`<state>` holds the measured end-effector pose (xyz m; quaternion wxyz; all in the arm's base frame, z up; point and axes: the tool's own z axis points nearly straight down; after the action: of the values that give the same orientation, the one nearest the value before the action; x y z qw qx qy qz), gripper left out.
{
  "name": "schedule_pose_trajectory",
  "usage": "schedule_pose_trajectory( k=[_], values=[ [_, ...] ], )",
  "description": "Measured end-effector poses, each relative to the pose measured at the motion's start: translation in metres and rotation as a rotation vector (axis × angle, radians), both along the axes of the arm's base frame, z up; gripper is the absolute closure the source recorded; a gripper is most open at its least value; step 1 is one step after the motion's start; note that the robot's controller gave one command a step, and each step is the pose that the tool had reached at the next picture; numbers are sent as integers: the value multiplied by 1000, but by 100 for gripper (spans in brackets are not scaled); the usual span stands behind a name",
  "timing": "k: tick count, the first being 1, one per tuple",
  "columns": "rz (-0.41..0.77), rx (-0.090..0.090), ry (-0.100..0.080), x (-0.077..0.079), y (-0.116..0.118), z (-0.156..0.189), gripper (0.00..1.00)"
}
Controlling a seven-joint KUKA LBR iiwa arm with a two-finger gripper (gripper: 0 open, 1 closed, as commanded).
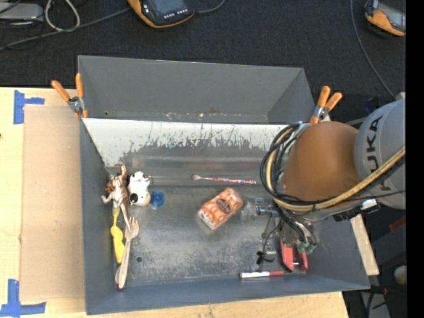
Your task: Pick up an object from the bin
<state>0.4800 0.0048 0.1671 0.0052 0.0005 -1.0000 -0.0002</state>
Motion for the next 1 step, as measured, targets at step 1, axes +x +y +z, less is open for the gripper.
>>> schedule_pose_trajectory(
  k=[1],
  values=[
    [0, 0, -8, 2, 0, 4, 0]
  ],
)
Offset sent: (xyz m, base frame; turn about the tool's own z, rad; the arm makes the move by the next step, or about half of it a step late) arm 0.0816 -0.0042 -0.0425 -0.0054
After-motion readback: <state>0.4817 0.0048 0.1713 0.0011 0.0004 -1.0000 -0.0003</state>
